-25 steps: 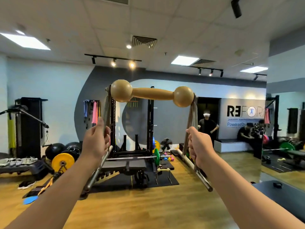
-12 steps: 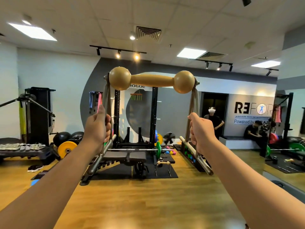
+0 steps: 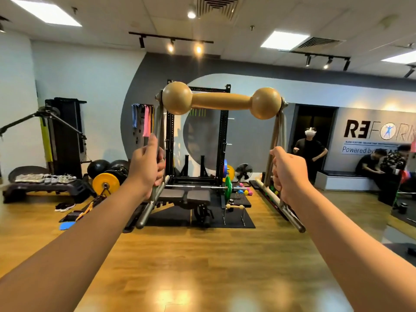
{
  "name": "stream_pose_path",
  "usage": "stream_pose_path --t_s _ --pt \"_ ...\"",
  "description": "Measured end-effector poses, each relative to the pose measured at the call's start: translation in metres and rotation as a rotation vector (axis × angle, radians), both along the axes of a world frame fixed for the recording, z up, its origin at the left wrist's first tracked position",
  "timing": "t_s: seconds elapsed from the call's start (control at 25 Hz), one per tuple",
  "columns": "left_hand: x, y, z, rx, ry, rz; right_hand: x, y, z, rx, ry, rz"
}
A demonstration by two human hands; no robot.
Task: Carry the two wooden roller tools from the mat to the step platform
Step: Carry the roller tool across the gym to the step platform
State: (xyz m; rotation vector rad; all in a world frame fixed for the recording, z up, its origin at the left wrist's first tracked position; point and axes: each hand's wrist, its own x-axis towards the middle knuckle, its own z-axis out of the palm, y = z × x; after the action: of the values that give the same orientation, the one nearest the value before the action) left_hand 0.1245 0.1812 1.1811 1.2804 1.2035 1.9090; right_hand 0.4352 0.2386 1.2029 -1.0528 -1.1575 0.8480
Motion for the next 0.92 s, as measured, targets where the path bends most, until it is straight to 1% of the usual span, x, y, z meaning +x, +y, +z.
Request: stream_pose_path --t_s 0.2,0.4,0.6,0.76,0.92 --pt "-0.057 0.106 0.001 -0.003 0.0 -0.011 -0.054 0.114 -0.001 0.044 0.034 0.024" --pt "-0.11 0.203 0.019 0.002 0.036 0.086 -0.116 0.21 0.006 0.088 0.044 0.01" --pt "-0.151 0.292 0.01 0.005 0.009 0.105 -0.16 0.308 -0.003 0.074 0.043 0.029" --pt "-0.172 0.369 -0.007 0.006 0.006 0.152 -0.185 0.403 -0.021 0.075 0.074 0.085" --pt "-0.196 0.457 -0.013 -0.003 -0.001 0.231 -0.217 0.517 -0.033 0.034 0.106 0.179"
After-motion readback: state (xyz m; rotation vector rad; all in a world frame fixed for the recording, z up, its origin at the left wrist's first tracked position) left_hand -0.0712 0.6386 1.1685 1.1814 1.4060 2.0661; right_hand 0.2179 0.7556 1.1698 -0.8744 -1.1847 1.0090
